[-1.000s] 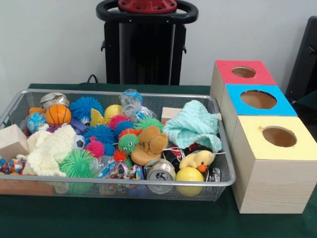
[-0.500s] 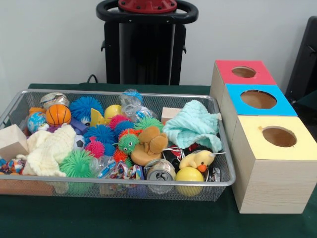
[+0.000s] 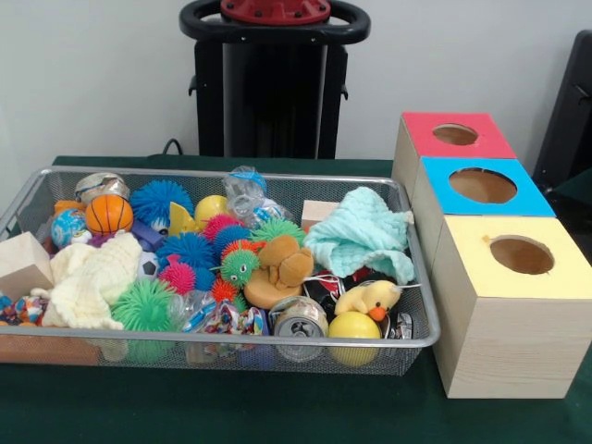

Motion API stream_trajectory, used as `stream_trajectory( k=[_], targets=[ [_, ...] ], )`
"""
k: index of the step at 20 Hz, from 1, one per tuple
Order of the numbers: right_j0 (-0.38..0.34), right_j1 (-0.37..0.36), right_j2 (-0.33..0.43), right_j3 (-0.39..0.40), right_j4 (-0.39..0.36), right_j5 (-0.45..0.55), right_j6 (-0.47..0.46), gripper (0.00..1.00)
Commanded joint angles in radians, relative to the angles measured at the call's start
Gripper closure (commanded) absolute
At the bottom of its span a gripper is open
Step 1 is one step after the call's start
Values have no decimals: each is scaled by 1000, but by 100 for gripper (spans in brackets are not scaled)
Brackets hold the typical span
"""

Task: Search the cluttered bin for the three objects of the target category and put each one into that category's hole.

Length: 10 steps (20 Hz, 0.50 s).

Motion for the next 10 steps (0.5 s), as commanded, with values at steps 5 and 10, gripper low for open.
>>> stream_trajectory(
  k=[5, 10],
  targets=[
    [1, 21, -14, 72, -11, 163, 85, 0],
    [6, 13, -15, 71, -11, 172, 77, 0]
  ],
)
